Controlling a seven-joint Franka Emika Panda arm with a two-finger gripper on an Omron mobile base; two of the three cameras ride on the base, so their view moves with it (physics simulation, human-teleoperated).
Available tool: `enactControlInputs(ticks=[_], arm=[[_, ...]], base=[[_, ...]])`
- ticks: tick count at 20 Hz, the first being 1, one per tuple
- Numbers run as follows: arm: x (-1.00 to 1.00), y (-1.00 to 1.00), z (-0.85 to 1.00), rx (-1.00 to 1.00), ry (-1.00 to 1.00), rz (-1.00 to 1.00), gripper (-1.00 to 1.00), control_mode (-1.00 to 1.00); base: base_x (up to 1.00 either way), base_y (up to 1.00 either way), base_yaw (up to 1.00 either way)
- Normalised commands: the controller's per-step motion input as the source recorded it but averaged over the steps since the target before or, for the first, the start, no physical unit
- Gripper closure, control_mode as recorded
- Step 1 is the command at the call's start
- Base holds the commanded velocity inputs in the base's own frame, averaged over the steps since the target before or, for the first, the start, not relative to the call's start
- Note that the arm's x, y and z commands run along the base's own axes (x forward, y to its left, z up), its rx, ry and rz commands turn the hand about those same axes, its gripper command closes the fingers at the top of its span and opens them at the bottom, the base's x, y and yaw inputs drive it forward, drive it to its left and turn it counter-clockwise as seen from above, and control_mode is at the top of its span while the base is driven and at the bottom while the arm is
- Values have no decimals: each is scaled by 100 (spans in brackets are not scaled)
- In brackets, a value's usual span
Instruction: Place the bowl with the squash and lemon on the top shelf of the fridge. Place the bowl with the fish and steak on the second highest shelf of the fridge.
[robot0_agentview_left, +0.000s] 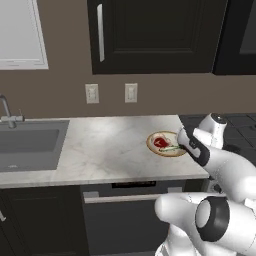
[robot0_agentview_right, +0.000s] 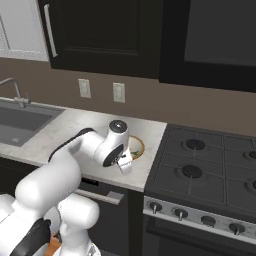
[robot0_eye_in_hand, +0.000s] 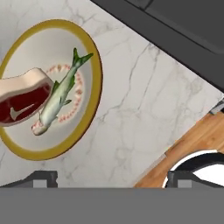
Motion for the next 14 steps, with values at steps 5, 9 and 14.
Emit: enactControlInputs(ticks=[5,9,14], arm=[[37,-11,-16,0,0,0,-100,-100],[28,-11,-18,0,0,0,-100,-100],[31,-1,-16,0,0,0,-100,-100]], base=[[0,0,0],[0,0,0],[0,0,0]])
